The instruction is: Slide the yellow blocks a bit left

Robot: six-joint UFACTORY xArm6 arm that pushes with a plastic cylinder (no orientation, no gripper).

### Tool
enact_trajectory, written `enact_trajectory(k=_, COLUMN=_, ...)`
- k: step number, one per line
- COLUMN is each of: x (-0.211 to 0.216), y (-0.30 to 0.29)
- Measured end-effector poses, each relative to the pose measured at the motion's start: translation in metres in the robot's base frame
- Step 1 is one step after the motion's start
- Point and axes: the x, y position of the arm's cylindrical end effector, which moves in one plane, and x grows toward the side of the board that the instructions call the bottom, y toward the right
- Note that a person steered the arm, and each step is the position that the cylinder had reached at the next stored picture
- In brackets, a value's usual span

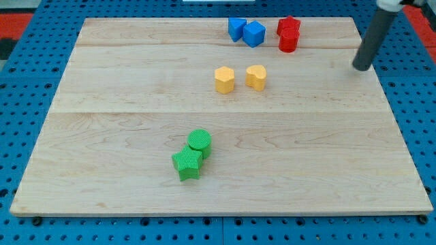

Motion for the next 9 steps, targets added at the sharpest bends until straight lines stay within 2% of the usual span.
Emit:
enact_trajectory(k=3, x=0.039, y=-0.127)
enact_trajectory(k=4, x=0.04, y=-0.191)
enact_trajectory(k=5, x=0.04, y=-0.224)
enact_trajectory(k=9, x=0.04, y=-0.207)
